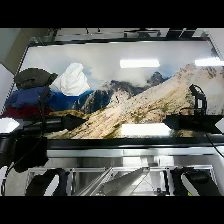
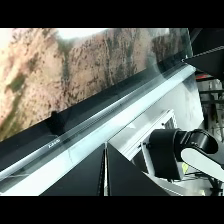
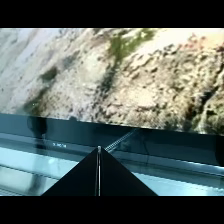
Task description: Fold the shirts.
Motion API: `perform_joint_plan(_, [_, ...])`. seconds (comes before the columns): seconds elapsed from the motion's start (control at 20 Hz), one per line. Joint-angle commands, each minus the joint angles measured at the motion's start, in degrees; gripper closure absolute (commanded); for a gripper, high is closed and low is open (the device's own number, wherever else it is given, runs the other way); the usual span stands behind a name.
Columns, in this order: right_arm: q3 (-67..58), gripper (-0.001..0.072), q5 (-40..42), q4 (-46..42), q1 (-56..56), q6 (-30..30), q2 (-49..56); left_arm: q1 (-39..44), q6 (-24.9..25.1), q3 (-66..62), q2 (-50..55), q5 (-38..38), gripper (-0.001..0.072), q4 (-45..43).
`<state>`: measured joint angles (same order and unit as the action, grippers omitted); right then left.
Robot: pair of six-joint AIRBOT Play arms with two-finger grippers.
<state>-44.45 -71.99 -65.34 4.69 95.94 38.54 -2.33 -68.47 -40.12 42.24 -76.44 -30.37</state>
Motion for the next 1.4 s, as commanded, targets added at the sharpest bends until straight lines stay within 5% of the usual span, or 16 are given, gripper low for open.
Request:
perform_joint_plan(0.0, [0.09, 0.0691, 0.02, 0.04, 0.04, 0.00, 0.07, 0.02, 0.02, 0.13, -0.07, 0.07, 0.0702, 0.13])
perform_joint_plan(0.7, [0.22, 0.0691, 1.29, 0.07, 0.04, 0.02, 0.04, 0.02, 0.02, 1.01, -0.04, 0.50, 0.0702, 0.13])
perform_joint_plan(1.05, [0.22, 0.0691, 2.32, 0.00, 0.04, 0.00, 0.07, 0.37, 0.07, 0.98, -0.02, 13.09, 0.0703, -0.20])
perform_joint_plan(1.15, [0.20, 0.0691, 5.75, 0.02, 0.04, -0.70, 0.04, -0.55, 0.02, -0.17, 0.44, 19.32, 0.0696, -8.07])
perform_joint_plan(1.25, [0.20, 0.0683, 10.36, -0.11, 0.04, -3.28, 0.20, -4.83, -0.24, -4.28, 4.22, 20.24, 0.0275, -16.17])
perform_joint_plan(1.3, [0.20, 0.0574, 12.02, -0.46, 0.04, -3.74, 0.52, -7.91, -0.22, -6.69, 6.97, 20.26, 0.0047, -17.73])
perform_joint_plan(1.35, [0.20, 0.0325, 13.70, -1.42, 0.04, -3.85, 1.27, -11.26, -0.09, -9.40, 10.69, 20.50, -0.0005, -18.10])
